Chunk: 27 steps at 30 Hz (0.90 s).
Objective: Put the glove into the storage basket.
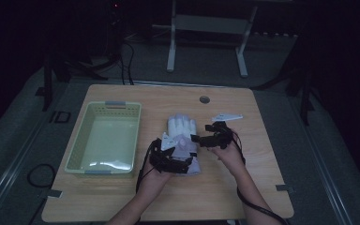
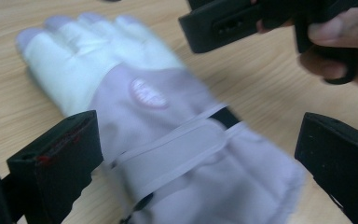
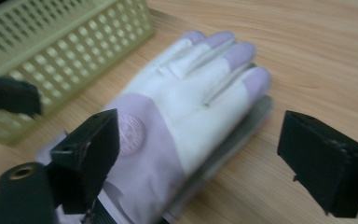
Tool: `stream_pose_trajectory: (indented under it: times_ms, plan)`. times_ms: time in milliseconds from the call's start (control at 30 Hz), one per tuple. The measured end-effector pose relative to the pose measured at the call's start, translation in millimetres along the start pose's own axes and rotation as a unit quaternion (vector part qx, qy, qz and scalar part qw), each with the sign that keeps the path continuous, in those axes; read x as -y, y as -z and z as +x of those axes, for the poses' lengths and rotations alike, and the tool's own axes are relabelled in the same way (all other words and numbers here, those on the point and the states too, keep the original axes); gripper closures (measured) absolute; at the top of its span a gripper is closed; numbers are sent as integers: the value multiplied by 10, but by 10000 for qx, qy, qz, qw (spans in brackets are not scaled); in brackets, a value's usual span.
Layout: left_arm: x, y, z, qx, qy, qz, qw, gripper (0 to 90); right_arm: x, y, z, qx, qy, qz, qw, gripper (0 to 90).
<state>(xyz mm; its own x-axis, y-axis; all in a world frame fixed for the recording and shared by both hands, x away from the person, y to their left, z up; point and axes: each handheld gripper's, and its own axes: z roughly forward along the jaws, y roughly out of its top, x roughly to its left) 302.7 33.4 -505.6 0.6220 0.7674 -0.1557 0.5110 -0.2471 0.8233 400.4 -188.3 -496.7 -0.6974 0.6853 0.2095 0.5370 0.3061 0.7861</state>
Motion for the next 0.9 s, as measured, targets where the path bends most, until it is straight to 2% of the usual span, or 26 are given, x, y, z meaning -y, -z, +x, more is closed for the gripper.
stream_pose_trajectory:
  times_ms: [67,167,233,267,333,400,467,567,600,633,667,700,733,767,833,867,900]
  plan:
    - [18,-29,0,-133,0,58,9999,7,2,-30,-5,-7,-24,37,10000,109]
    - [44,-70,13,-311,140,126,9993,8,15,-128,-14,-9,-142,140,9998,138]
    - [76,-92,14,-446,233,128,9987,71,35,-186,-23,2,-229,208,9995,194]
    - [98,-106,22,-449,303,160,9984,72,67,-242,-19,61,-257,323,9991,199]
    - [152,-144,37,-466,401,277,9977,79,87,-268,-19,69,-257,387,9989,220]
    - [214,-181,53,-528,508,380,9966,129,119,-308,-28,95,-327,531,9980,269]
    - [272,-214,74,-511,602,479,9957,134,147,-356,-56,-47,-473,703,9964,308]
    - [338,-258,101,-435,762,520,9948,135,167,-393,-81,-127,-610,843,9945,309]
    - [361,-284,139,-334,934,558,9935,142,199,-438,-120,-264,-763,1009,9916,310]
    - [361,-284,139,-334,934,558,9935,142,199,-438,-120,-264,-763,1009,9916,310]
    - [368,-298,158,-268,994,602,9929,145,238,-477,-173,-446,-946,1173,9876,315]
    - [377,-309,180,-207,1079,637,9919,145,238,-477,-173,-446,-946,1173,9876,315]
    - [388,-324,202,-144,1158,685,9908,145,261,-498,-203,-549,-1059,1260,9848,315]
    - [401,-342,235,-23,1281,755,9889,147,281,-511,-222,-642,-1141,1275,9832,351]
    - [421,-370,292,152,1490,839,9852,147,301,-518,-233,-826,-1127,1272,9820,407]
    - [425,-375,305,213,1505,844,9848,149,307,-522,-236,-877,-1121,1275,9816,450]
    - [425,-375,305,213,1505,844,9848,174,307,-522,-236,-877,-1121,1275,9816,450]
